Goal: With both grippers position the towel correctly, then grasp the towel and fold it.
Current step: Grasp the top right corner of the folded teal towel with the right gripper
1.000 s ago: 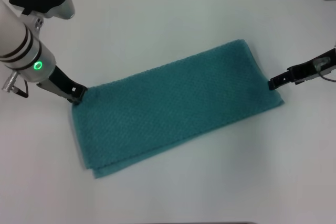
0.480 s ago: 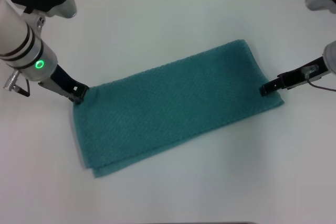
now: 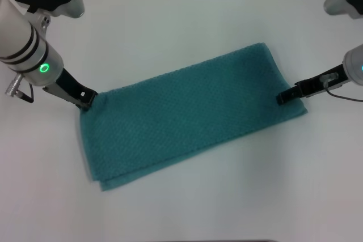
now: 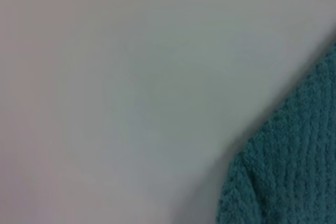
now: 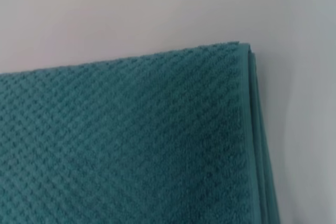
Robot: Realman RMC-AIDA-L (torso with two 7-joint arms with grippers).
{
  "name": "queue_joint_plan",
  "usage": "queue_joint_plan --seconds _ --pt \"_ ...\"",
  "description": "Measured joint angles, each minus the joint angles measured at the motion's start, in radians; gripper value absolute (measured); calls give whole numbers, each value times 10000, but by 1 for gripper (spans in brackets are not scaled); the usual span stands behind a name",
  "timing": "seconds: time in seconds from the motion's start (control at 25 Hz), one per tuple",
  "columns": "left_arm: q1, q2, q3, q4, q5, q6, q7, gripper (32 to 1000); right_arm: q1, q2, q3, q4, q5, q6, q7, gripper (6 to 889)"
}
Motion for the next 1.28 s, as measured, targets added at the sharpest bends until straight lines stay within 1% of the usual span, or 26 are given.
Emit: queue_joint_plan --seconds 0.24,0.6,1.0,1.16,1.28 --pt "0 0 0 -2 0 -4 0 45 -56 46 -3 187 3 -260 -14 745" --pt "3 1 0 -2 0 -4 0 50 -65 47 -3 231 3 -294 -64 741" --pt "4 0 0 -2 0 -14 0 55 -72 147 -64 339 3 -446 -90 737" --pt "4 1 0 -2 0 -19 0 57 -72 219 -119 366 -6 -515 -96 697" --pt "6 1 0 -2 0 -19 0 59 -71 220 -122 368 -9 -515 -96 667"
